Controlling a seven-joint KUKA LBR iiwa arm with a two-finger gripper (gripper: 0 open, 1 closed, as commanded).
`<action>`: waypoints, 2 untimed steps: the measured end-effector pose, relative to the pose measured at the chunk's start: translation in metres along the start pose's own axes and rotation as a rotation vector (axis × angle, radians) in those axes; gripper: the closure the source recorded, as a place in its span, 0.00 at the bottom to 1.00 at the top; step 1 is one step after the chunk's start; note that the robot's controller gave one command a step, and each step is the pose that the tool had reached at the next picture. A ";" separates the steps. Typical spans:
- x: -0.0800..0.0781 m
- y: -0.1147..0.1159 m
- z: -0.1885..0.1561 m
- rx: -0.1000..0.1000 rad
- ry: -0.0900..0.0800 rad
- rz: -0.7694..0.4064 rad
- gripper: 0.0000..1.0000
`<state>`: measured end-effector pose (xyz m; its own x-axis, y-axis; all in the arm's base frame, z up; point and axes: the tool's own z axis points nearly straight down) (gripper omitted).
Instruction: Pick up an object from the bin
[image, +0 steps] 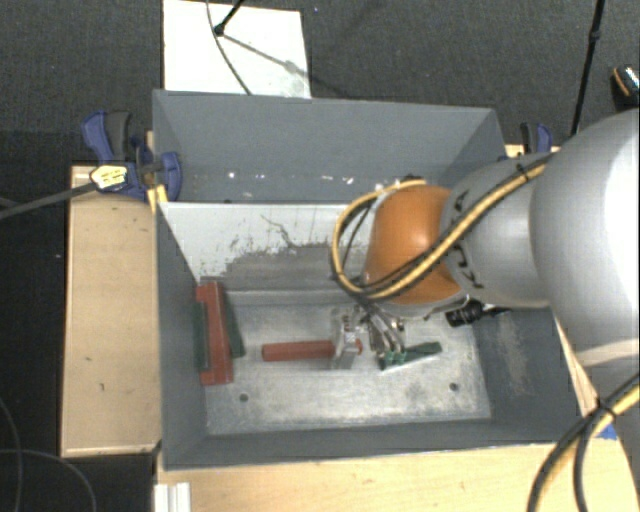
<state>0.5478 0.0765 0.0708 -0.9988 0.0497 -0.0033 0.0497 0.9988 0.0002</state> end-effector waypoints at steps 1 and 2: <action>0.011 -0.004 -0.125 -0.002 -0.006 -0.021 1.00; 0.013 -0.044 -0.229 0.000 -0.006 -0.344 1.00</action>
Offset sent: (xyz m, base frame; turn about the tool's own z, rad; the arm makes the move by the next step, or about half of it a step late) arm -0.0130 -0.0036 0.1201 -0.0227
